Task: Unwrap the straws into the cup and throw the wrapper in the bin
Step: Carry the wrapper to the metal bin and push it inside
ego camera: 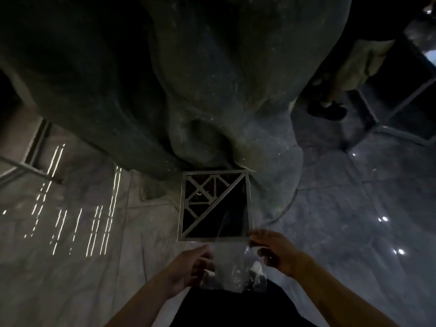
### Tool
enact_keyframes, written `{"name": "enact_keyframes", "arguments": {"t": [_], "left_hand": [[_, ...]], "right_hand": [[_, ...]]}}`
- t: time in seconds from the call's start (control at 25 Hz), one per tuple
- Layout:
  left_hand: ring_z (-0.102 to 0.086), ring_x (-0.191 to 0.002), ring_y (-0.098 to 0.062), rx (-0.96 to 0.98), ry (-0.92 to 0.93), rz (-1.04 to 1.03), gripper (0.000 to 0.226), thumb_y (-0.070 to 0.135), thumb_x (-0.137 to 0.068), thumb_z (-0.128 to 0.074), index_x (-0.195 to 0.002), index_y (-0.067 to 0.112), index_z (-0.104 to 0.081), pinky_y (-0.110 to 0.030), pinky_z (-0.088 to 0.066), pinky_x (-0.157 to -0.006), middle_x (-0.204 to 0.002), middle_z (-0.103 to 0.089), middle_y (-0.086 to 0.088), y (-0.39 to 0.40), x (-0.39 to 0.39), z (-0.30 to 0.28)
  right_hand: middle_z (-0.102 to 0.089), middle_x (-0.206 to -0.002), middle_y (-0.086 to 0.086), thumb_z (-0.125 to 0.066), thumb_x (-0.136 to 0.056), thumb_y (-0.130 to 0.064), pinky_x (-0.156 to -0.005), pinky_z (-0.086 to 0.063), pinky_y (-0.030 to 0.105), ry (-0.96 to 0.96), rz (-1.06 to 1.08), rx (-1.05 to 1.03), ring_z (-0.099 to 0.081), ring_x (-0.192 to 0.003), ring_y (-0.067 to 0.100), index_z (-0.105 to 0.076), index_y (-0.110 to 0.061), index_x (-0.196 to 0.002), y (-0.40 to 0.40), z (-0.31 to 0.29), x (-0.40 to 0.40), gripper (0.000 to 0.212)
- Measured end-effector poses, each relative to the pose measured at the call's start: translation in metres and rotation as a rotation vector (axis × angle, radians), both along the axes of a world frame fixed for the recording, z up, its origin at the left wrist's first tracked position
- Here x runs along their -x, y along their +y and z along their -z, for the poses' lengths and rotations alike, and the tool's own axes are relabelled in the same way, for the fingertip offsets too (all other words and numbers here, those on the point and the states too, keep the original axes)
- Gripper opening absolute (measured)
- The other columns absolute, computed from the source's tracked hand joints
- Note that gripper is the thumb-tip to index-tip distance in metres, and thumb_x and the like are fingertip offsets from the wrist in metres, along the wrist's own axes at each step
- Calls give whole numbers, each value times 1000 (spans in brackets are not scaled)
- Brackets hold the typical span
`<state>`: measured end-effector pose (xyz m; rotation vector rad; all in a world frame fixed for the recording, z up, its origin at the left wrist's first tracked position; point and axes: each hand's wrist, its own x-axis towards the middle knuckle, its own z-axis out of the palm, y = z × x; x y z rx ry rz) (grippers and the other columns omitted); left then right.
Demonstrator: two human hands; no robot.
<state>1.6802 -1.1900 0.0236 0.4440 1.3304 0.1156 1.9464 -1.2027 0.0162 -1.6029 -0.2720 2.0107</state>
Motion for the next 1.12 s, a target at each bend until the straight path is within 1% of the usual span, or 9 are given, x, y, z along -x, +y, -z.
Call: {"name": "enact_keyframes", "arguments": {"t": [0.08,0.2,0.32,0.48,0.6,0.72,0.84,0.96,1.12], "left_hand": [[-57,-56,-15,7,-33,-119,31,38,-92,-61,-96,9,-73,-23,-43,-47,-78,-70,-11,-10,-1,-1],[-55,-46,-12,-55,-2,-292,12,15,-89,-65,-85,7,-74,-20,-41,-41,-67,-69,-11,-27,-4,-1],[-54,-40,-12,-102,59,-417,10,2,-88,-65,-80,1,-71,-19,-40,-38,-59,-66,-11,-32,-11,-1],[-50,-34,-11,-86,113,-489,11,-1,-88,-64,-78,-1,-67,-17,-38,-34,-52,-60,-9,-18,-20,1],[-46,-32,-11,-50,146,-477,16,-2,-88,-62,-72,0,-63,-16,-36,-34,-53,-57,-10,-5,-27,2],[-45,-29,-11,7,124,-456,22,-4,-86,-63,-65,2,-62,-15,-35,-33,-46,-57,-9,3,-35,1],[-46,-28,-10,126,68,-475,20,-4,-88,-60,-69,1,-60,-15,-35,-30,-45,-54,-8,-1,-35,0],[-44,-27,-7,202,44,-528,13,-4,-89,-58,-77,0,-59,-13,-32,-27,-48,-49,-7,-9,-26,0],[-44,-27,-9,198,69,-583,20,-3,-88,-59,-68,1,-57,-12,-32,-28,-42,-48,-7,-12,-20,2]], "right_hand": [[-75,-82,7,-65,-88,-14,-38,-38,18,1,-105,6,-55,-52,11,-69,-11,-108,7,5,-2,21],[-76,-81,7,-69,-86,-17,-38,-39,19,-16,-234,50,-54,-49,10,-69,-11,-110,18,10,3,24],[-74,-78,6,-69,-85,-21,-37,-40,20,-72,-293,87,-55,-46,10,-67,-9,-112,27,15,8,29],[-72,-84,11,-72,-84,-26,-49,-44,25,-188,-283,84,-59,-54,18,-56,-14,-120,29,16,9,41],[-68,-98,16,-60,-93,-25,-53,-50,29,-254,-291,3,-61,-64,24,-46,-35,-123,24,8,-3,34],[-66,-109,11,-49,-98,-11,-58,-52,29,-393,-462,-145,-65,-74,25,-51,-31,-125,16,-3,-26,34],[-64,-113,0,-54,-92,-1,-64,-53,18,-423,-650,-246,-68,-84,17,-55,-30,-124,7,-14,-40,43],[-61,-115,-14,-69,-86,-18,-72,-53,14,-506,-828,-416,-68,-88,5,-53,-38,-122,3,-23,-34,44],[-58,-109,-20,-65,-87,-40,-72,-48,11,-691,-905,-598,-62,-87,-3,-52,-49,-110,6,-19,-20,28]]}}
